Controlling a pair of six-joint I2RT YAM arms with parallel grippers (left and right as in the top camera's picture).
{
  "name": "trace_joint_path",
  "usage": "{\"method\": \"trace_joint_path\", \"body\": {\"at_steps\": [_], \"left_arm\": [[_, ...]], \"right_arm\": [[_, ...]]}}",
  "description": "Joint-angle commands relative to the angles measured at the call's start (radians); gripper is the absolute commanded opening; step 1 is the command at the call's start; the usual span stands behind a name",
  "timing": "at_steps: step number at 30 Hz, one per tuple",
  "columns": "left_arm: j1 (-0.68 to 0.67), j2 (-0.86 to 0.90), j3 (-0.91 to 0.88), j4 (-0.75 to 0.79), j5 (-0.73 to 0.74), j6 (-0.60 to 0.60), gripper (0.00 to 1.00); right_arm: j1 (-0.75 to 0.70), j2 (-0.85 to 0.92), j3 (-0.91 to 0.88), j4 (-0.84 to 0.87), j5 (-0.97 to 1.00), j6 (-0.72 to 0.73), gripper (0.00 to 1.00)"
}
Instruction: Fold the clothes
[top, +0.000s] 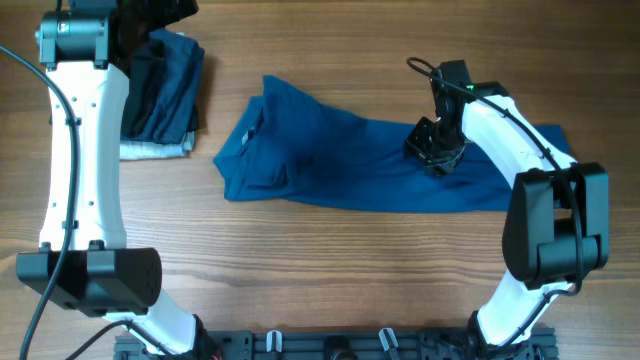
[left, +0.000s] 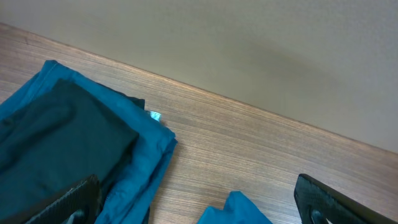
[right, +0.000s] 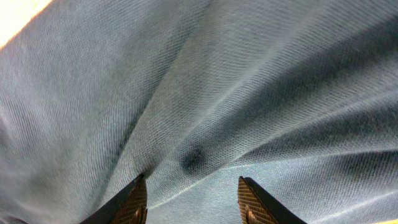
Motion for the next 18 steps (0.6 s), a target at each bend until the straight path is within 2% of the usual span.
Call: {"method": "trace_joint_path", "body": {"at_steps": [1,6,10,11,16,18], "left_arm": [[0.003,0.006,-0.005,0.002,0.002,0.0,1.0],[0.003,0.006,-0.005,0.003,0.002,0.0,1.0],[0.003,0.006,-0.005,0.002,0.002,-0.001,1.0],[0.003,0.006,-0.005,0.002,0.002,0.0,1.0],[0.003,0.006,-0.005,0.002,0.002,-0.001,1.0],[0.003,0.006,-0.005,0.003,0.002,-0.001,1.0]], "right_arm": [[0.004,0.013,-0.008,0.018,0.026,0.185,0.46],[0.004,0.013,-0.008,0.006,0.098,0.292,0.35],[0.004,0.013,-0.011,-0.01,0.105,0.338,0.34],[0.004,0.013,-0.017,-0.008,0.109,0.368,0.31],[0.004,0.013,-0.077,0.064,0.115,0.417,0.24],[0.003,0.013,-0.077,0.072,0.126,0.419,0.25]]}}
